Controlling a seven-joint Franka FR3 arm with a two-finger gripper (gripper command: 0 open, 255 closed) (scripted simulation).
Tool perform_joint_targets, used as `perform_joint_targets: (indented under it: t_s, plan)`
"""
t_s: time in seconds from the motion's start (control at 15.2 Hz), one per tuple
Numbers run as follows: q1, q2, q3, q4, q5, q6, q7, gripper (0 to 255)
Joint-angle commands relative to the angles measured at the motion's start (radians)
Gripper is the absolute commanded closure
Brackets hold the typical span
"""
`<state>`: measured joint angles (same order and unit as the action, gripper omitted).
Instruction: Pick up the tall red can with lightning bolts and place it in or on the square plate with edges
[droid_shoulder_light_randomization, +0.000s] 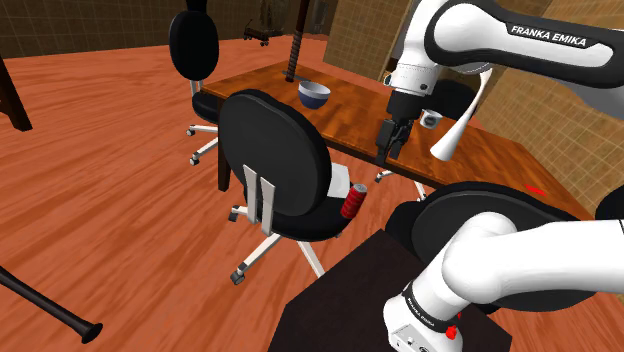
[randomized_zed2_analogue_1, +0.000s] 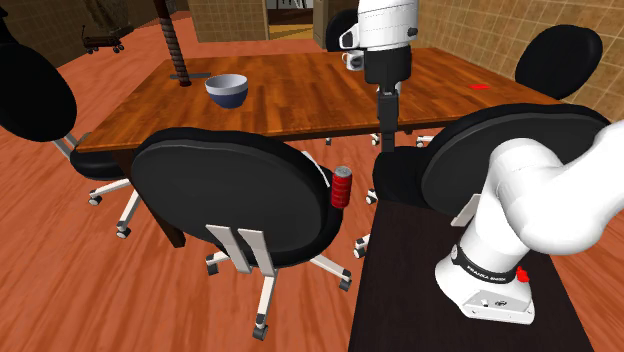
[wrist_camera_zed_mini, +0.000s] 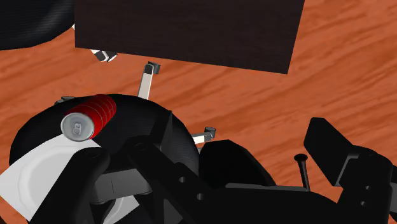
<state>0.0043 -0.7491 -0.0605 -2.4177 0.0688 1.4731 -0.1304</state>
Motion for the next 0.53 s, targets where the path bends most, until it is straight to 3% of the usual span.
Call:
perform_joint_targets:
  t_s: [0.0, 0.46]
  plan:
    - [0.000, 0.000, 0.000, 0.000, 0.000, 0.000, 0.000, 0]
    - [-0.045, 0.055, -0.073, -0.145, -0.089, 0.251, -0.092, 0]
